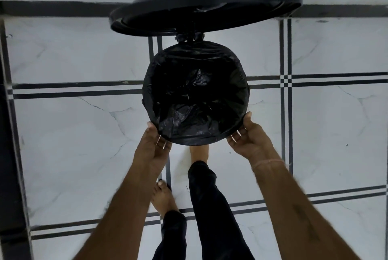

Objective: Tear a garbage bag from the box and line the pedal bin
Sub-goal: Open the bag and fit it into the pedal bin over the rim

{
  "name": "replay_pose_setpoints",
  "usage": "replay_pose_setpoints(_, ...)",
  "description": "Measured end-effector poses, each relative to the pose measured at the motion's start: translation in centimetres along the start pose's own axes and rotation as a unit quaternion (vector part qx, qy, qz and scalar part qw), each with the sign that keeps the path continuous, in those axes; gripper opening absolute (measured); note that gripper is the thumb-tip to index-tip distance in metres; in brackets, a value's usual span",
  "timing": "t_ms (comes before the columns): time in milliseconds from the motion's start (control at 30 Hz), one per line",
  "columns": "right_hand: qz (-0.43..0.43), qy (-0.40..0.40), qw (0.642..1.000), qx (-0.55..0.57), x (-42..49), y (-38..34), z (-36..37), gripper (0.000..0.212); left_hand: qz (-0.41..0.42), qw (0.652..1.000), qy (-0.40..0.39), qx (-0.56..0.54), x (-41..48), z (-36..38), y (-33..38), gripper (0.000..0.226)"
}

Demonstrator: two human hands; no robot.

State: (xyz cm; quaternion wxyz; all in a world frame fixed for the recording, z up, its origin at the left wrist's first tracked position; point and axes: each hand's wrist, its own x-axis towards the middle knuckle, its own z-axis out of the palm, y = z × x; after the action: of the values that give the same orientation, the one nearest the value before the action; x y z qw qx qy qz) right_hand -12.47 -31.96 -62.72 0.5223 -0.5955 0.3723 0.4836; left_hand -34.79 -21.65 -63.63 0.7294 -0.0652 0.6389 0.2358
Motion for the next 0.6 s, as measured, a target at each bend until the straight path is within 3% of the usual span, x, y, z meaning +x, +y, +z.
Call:
replay_pose_setpoints(200,-0.011,0.016,1.0,0.016,1.6,-0.2,-0.1,0.027,-0.002,1.0,-0.006,-0.007,1.5,0.1,-0.4,0.028)
replay_pose_setpoints(400,-0.045,-0.004,0.997,0.069,1.7,1.9,-0.2,0.04,0.013,0.999,-0.023,-0.046,1.3,0.0,-1.9,0.043)
replay_pose_setpoints(600,0.039,-0.008,0.987,0.153,-1.3,6.9,-0.5,0.041,-0.052,0.993,-0.026,-0.098,-1.6,-0.4,-5.6,0.028)
